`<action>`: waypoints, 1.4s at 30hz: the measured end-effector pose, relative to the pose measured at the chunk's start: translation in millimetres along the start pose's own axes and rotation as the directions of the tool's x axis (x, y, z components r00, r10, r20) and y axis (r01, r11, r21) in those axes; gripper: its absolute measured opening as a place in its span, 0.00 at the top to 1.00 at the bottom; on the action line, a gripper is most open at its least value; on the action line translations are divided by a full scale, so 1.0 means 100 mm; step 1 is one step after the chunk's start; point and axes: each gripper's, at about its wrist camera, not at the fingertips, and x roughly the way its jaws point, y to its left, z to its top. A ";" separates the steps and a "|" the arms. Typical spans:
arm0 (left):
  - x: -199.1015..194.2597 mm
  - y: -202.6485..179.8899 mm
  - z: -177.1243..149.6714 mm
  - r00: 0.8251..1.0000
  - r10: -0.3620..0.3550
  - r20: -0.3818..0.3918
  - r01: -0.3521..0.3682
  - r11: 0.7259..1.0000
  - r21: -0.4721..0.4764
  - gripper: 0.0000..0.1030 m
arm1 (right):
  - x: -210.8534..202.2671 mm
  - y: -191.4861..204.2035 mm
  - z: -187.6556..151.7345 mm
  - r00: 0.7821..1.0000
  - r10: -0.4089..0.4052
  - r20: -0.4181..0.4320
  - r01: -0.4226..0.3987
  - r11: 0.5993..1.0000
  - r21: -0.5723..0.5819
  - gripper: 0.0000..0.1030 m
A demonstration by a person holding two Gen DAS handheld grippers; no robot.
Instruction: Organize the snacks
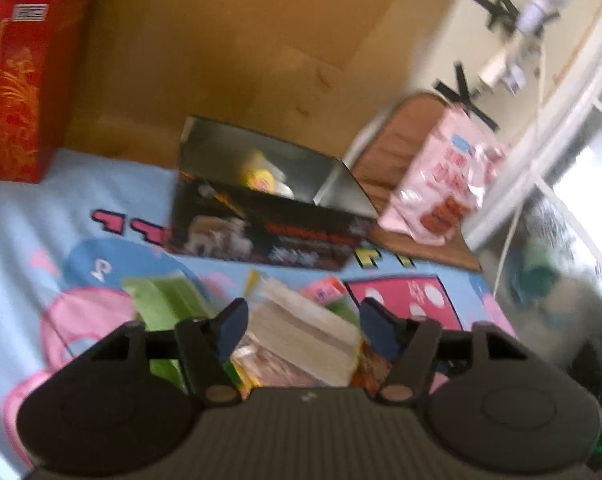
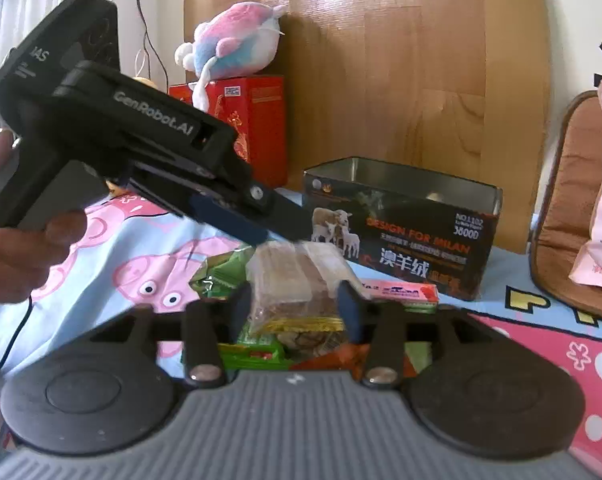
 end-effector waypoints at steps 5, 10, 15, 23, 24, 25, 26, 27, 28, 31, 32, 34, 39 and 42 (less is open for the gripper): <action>0.14 0.05 0.06 0.999 0.043 -0.026 -0.042 0.999 0.029 0.33 | 0.02 -0.11 -0.02 1.000 0.002 -0.024 -0.001 0.999 0.049 0.21; 0.35 0.04 -0.10 0.994 0.005 -0.106 -0.001 0.999 0.035 0.45 | 0.19 -0.16 -0.11 0.996 0.023 -0.092 -0.014 0.996 0.093 0.27; 0.21 -0.12 -0.14 0.995 -0.049 -0.087 0.055 0.997 0.062 0.46 | 0.23 -0.11 -0.12 0.995 0.023 -0.093 -0.015 0.996 0.085 0.58; 0.28 -0.17 -0.03 0.994 -0.049 -0.095 0.055 0.996 0.067 0.46 | 0.17 -0.15 0.02 0.999 0.016 -0.029 -0.013 0.997 0.082 0.68; 0.27 -0.13 -0.02 0.995 -0.048 -0.089 0.053 0.997 0.058 0.44 | 0.20 -0.17 0.01 0.999 0.020 -0.050 -0.015 0.996 0.088 0.67; 0.24 -0.09 -0.01 0.996 -0.047 -0.079 0.051 0.998 0.047 0.43 | 0.21 -0.18 -0.01 0.997 0.029 -0.074 -0.022 0.996 0.088 0.67; 0.21 -0.04 0.00 0.997 -0.047 -0.067 0.049 0.998 0.031 0.43 | 0.20 -0.19 -0.04 0.996 0.029 -0.088 -0.022 0.997 0.080 0.67; 0.18 0.01 0.02 0.997 -0.046 -0.056 0.047 0.999 0.011 0.41 | 0.16 -0.19 -0.06 0.996 0.029 -0.089 -0.024 0.998 0.062 0.67; 0.17 0.07 0.05 0.998 -0.047 -0.048 0.046 0.999 -0.017 0.38 | 0.11 -0.20 -0.08 0.996 0.034 -0.079 -0.030 0.999 0.042 0.67; 0.23 0.17 0.13 0.997 -0.054 -0.050 0.050 0.996 -0.077 0.34 | -0.09 -0.28 -0.11 0.996 0.065 -0.054 -0.063 0.997 0.035 0.55; 0.28 0.18 0.15 0.996 -0.061 -0.058 0.056 0.995 -0.086 0.33 | -0.14 -0.32 -0.10 0.997 0.065 -0.042 -0.063 0.997 0.044 0.51; 0.42 0.16 0.18 0.994 -0.072 -0.086 0.065 0.994 -0.089 0.32 | -0.19 -0.46 -0.07 0.999 0.034 -0.015 -0.033 0.996 0.087 0.39; 0.74 0.10 0.09 0.986 -0.074 -0.152 0.063 0.995 -0.078 0.49 | 0.07 -0.83 0.01 0.998 -0.020 -0.052 0.031 0.975 0.218 0.20; 0.74 0.03 0.04 0.984 -0.079 -0.159 0.072 0.996 -0.048 0.59 | 0.38 -0.87 -0.04 0.990 0.032 -0.140 0.005 0.966 0.260 0.44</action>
